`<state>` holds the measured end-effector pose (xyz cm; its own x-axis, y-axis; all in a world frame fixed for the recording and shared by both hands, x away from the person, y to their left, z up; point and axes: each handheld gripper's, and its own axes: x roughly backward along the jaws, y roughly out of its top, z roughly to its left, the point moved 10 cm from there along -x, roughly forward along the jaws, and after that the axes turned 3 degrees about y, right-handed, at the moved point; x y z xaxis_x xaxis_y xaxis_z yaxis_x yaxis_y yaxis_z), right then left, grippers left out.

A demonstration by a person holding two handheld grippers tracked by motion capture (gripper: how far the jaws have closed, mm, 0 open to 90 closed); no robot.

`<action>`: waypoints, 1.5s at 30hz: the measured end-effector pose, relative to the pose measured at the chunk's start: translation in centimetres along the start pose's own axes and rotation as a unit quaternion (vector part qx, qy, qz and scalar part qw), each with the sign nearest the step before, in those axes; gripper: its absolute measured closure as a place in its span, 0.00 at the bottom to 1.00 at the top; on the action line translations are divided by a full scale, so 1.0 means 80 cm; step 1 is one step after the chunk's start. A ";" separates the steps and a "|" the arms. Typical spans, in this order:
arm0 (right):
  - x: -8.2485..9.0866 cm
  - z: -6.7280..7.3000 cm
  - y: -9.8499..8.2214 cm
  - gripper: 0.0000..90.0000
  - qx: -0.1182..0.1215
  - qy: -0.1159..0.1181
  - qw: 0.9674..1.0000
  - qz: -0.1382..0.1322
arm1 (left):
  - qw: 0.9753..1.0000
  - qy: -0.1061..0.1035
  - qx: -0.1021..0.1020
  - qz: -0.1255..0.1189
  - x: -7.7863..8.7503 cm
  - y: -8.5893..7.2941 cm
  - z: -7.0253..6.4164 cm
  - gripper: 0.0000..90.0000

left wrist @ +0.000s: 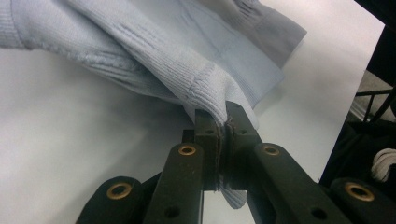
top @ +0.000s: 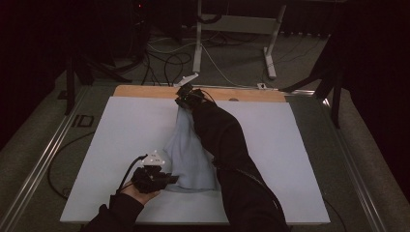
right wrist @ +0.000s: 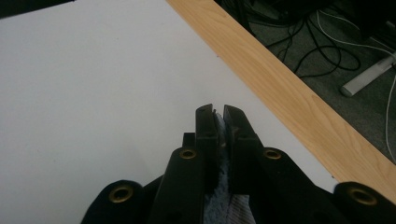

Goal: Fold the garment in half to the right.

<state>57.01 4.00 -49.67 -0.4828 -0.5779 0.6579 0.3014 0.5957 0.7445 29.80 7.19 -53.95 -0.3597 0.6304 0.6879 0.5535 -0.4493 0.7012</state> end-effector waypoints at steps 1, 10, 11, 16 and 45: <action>0.003 -0.001 0.000 0.96 -0.001 -0.001 1.000 -0.002 | 1.000 0.001 -0.003 0.001 0.000 0.003 -0.001 0.96; 0.030 -0.011 -0.002 0.96 -0.005 0.002 1.000 -0.025 | 1.000 -0.007 -0.027 0.001 -0.005 0.027 -0.023 0.96; 0.033 -0.012 -0.002 0.96 -0.005 0.003 1.000 -0.029 | 0.999 -0.008 -0.031 0.001 -0.006 0.029 -0.026 0.96; 0.049 -0.019 -0.007 0.96 -0.010 0.005 0.999 -0.039 | 0.999 -0.015 -0.041 0.003 -0.013 0.038 -0.037 0.96; 0.090 -0.061 -0.059 0.95 -0.047 0.000 0.997 -0.060 | 0.995 -0.044 -0.083 0.021 -0.072 0.085 -0.089 0.96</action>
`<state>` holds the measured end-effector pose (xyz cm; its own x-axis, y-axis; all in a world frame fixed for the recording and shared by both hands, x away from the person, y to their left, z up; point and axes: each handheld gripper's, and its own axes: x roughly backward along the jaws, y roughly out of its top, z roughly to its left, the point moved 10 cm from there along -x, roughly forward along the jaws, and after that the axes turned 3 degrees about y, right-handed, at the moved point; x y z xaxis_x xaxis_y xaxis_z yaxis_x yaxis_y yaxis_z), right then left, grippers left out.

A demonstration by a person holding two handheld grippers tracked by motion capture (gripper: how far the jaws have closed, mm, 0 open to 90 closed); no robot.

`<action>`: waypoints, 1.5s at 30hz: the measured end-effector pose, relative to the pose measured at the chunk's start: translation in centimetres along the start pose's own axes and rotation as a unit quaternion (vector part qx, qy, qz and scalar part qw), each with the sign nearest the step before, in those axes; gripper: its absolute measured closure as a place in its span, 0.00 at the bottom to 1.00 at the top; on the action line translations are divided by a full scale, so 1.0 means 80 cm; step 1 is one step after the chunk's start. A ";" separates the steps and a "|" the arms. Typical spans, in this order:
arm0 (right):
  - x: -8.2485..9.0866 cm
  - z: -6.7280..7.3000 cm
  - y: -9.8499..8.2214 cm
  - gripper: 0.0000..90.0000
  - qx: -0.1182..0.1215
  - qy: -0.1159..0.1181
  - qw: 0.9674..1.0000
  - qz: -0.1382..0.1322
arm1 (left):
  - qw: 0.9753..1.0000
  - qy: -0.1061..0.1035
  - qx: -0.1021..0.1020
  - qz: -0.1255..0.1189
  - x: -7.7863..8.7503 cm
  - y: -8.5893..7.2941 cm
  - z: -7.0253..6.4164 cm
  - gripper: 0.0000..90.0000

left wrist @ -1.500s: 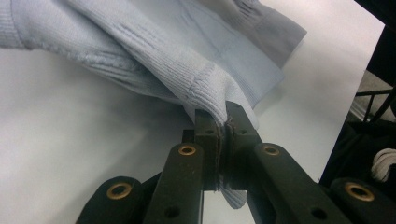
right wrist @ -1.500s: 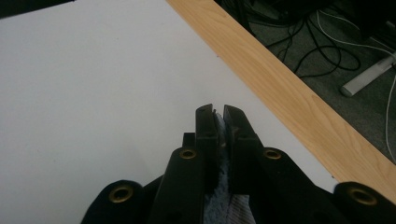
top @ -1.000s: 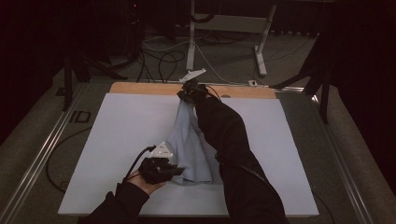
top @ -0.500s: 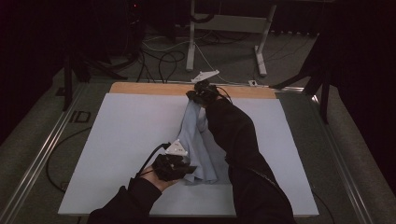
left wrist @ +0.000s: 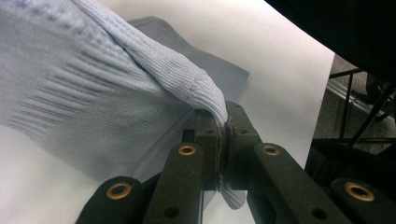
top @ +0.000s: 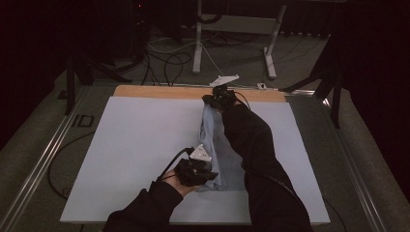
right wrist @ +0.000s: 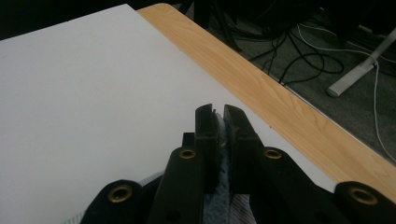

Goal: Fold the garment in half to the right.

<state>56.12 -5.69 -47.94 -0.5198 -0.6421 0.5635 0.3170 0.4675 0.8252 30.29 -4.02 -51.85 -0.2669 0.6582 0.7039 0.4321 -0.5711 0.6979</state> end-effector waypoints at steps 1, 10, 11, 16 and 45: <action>0.000 -0.002 -0.003 0.95 0.000 0.001 1.000 0.002 | 1.000 0.000 -0.001 -0.001 -0.003 0.002 -0.001 0.96; 0.003 -0.014 -0.016 0.95 -0.006 -0.001 1.000 0.008 | 1.000 -0.005 -0.006 0.013 -0.032 0.007 -0.009 0.96; 0.003 -0.016 -0.018 0.95 -0.007 -0.001 1.000 0.009 | 1.000 -0.005 -0.006 0.013 -0.035 0.008 -0.009 0.96; 0.001 -0.021 -0.027 0.95 -0.014 0.004 1.000 0.009 | 1.000 -0.010 0.002 0.019 -0.053 0.010 -0.012 0.96; -0.015 -0.037 -0.057 0.77 -0.018 0.018 0.999 0.022 | 0.999 0.008 0.010 0.047 -0.115 0.006 -0.006 0.96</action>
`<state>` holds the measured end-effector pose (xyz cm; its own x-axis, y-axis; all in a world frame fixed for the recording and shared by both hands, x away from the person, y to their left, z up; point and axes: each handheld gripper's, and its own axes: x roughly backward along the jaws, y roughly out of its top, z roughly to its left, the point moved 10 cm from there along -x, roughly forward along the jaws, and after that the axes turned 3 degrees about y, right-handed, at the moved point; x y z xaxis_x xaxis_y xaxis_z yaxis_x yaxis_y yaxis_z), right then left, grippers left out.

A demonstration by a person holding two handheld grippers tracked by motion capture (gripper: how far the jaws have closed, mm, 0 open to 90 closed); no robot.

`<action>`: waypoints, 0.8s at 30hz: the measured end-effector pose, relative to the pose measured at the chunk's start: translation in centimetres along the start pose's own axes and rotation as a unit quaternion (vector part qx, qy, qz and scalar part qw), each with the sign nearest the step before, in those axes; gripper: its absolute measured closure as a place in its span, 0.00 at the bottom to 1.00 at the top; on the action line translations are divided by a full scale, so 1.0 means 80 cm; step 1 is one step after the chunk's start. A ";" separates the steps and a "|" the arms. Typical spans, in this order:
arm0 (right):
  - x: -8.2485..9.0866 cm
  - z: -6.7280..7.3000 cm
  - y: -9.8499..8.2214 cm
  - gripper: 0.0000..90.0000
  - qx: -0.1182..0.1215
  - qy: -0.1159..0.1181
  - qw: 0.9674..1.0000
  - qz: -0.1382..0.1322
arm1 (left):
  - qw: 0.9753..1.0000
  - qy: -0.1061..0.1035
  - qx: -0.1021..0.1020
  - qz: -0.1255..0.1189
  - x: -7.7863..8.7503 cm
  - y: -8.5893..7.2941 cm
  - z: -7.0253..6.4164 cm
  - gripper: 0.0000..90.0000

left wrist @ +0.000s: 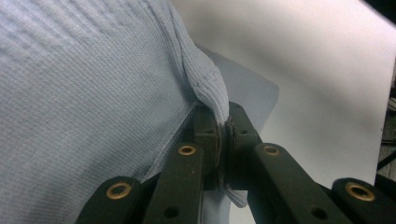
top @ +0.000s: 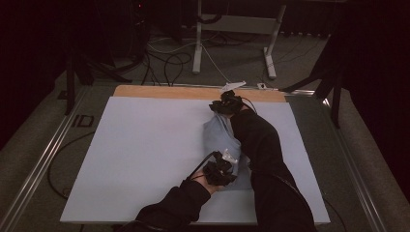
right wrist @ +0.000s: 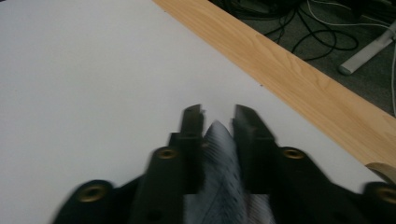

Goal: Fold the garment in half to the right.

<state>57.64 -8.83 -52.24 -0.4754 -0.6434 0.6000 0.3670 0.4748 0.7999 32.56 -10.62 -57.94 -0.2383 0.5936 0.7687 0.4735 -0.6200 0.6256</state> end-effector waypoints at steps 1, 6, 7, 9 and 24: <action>0.002 0.000 0.002 0.73 0.000 0.002 1.000 -0.001 | 1.000 0.000 0.000 0.002 -0.001 0.000 0.000 0.96; 0.015 -0.003 0.006 0.52 -0.002 -0.002 1.000 0.004 | 1.000 0.002 0.002 0.003 -0.006 0.001 -0.001 0.96; 0.019 -0.003 0.007 0.51 -0.003 -0.003 1.000 0.004 | 1.000 0.001 0.002 0.004 -0.007 0.001 -0.001 0.96; 0.026 -0.006 0.009 0.47 -0.009 -0.007 1.000 0.000 | 1.000 0.003 0.002 0.007 -0.009 0.001 -0.002 0.96; 0.051 0.002 -0.009 0.31 -0.027 -0.004 1.000 0.003 | 1.000 -0.029 0.000 -0.001 -0.015 0.015 -0.023 0.83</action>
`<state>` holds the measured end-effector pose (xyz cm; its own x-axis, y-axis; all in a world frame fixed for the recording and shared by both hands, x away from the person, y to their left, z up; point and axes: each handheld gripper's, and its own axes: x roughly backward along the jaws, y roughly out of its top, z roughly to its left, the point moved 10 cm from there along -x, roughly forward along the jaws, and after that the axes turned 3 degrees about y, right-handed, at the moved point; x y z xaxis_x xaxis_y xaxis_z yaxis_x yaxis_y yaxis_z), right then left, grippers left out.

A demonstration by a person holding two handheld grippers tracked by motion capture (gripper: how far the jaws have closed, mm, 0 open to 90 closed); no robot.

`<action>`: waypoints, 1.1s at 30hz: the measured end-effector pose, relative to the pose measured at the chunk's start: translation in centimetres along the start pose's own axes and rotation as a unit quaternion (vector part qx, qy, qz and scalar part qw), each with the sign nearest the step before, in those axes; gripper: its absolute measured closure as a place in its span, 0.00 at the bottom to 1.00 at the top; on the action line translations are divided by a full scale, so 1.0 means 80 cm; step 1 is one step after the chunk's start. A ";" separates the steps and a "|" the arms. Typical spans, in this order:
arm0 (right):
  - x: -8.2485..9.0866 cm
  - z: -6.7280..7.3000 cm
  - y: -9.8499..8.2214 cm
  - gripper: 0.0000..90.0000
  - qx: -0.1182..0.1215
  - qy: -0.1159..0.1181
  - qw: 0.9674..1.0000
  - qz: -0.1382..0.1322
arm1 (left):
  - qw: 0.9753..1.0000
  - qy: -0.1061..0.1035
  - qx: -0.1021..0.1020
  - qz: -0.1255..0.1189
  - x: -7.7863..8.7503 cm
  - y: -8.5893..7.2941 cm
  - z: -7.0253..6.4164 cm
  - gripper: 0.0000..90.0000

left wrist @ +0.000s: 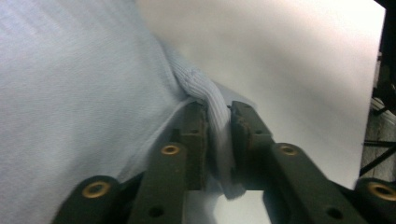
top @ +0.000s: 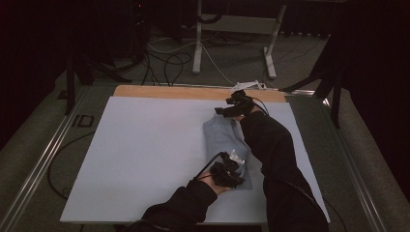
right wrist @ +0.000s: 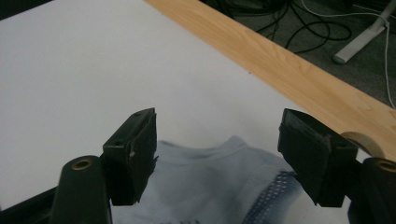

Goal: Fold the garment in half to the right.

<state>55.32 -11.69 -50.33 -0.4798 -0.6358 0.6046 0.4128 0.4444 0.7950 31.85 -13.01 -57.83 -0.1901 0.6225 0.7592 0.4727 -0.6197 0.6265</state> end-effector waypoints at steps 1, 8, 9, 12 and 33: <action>0.001 0.001 -0.001 0.31 0.000 0.000 1.000 -0.001 | 1.000 -0.001 -0.001 0.002 -0.001 -0.001 -0.001 0.81; 0.013 0.008 -0.001 0.31 -0.003 0.006 1.000 -0.013 | 1.000 -0.014 -0.007 0.005 -0.009 0.001 -0.009 0.73; 0.015 0.008 -0.001 0.31 -0.002 0.006 1.000 -0.015 | 1.000 -0.011 -0.010 0.008 -0.010 0.001 -0.010 0.74; 0.018 0.010 -0.004 0.31 -0.001 0.006 1.000 -0.016 | 1.000 0.003 -0.012 0.013 -0.014 0.000 -0.009 0.88; 0.026 0.011 -0.007 0.18 -0.018 0.022 0.999 -0.026 | 0.999 -0.037 -0.014 0.007 -0.034 0.010 -0.035 0.79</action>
<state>53.42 -12.68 -49.46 -0.4669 -0.6852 0.5590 0.4156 0.3880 0.8226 30.35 -16.52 -58.95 -0.1185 0.6469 0.7533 0.4507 -0.6410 0.6214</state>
